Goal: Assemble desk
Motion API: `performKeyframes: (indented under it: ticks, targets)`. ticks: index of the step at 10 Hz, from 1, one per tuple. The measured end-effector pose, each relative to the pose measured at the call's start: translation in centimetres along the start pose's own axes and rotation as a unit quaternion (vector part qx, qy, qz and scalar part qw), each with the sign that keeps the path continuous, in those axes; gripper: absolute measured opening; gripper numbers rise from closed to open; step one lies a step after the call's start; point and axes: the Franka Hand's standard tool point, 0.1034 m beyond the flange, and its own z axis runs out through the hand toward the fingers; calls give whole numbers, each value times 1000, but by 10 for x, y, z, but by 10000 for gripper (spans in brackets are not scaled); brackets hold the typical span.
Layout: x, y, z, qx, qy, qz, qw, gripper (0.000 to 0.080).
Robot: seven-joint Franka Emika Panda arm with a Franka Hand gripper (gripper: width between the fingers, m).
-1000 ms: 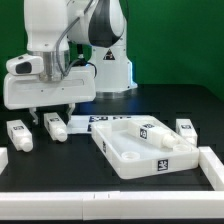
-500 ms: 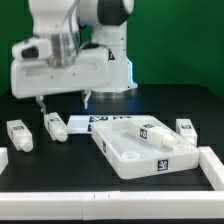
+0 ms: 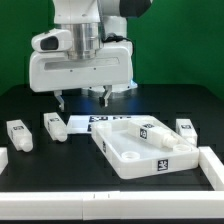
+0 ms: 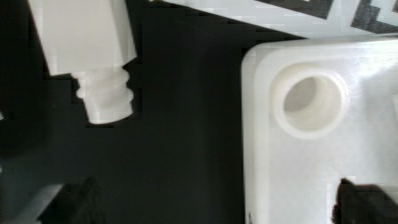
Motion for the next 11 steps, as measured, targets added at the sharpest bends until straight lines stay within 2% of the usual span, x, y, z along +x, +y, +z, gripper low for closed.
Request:
performKeyframes:
  ticks: [2, 3, 4, 5, 6, 7, 9, 10, 11]
  targets:
    - [-3, -2, 2, 3, -2, 50, 999, 649]
    - [-4, -9, 3, 2, -3, 113, 994, 649]
    - [-4, -24, 6, 2, -3, 190, 982, 649]
    - [5, -39, 5, 1, -2, 244, 970, 649]
    - [7, -39, 5, 0, 3, 222, 975, 649]
    - [10, -32, 5, -8, 26, 179, 984, 649]
    - [8, -34, 6, -6, 23, 185, 982, 649]
    - [8, -35, 6, -5, 28, 203, 979, 649]
    - [0, -43, 14, -4, 46, 290, 956, 649]
